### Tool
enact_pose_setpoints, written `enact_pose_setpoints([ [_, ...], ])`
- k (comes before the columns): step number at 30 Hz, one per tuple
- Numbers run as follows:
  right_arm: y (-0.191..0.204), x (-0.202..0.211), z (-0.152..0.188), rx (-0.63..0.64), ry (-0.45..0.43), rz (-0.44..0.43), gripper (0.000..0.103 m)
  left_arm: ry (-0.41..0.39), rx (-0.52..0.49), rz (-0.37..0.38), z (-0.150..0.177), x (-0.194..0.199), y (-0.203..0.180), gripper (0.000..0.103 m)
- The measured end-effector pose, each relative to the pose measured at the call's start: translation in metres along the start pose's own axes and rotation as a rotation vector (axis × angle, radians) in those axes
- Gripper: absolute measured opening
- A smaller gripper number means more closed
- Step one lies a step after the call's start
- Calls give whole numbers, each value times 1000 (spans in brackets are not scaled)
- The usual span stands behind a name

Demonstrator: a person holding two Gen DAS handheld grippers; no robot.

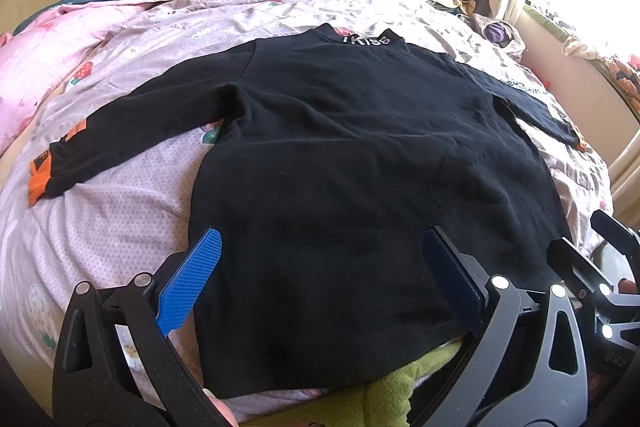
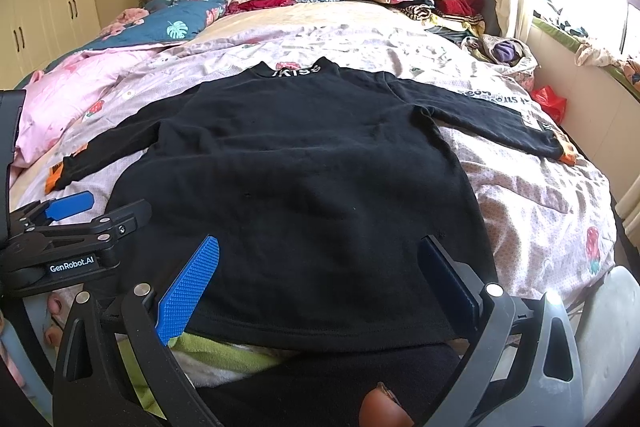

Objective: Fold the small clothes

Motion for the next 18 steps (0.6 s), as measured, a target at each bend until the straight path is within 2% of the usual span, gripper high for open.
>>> enact_pose_setpoints([
  [6, 3, -7, -12, 4, 10, -6, 99, 19, -8, -2, -11, -11, 5, 95],
  [18, -1, -31, -75, -49, 14, -52, 99, 26, 1, -12, -59, -32, 18, 95],
])
Point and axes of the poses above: each gripper's, at about its wrist camera, not at the fingertips, and x roughly against the way its jaws point, y to its left, z to its underside, the point moved 7 cm from there along -x, roughly the way its jaws point, and after that the axes turned 1 degree about -y, right-handed, at the moved point
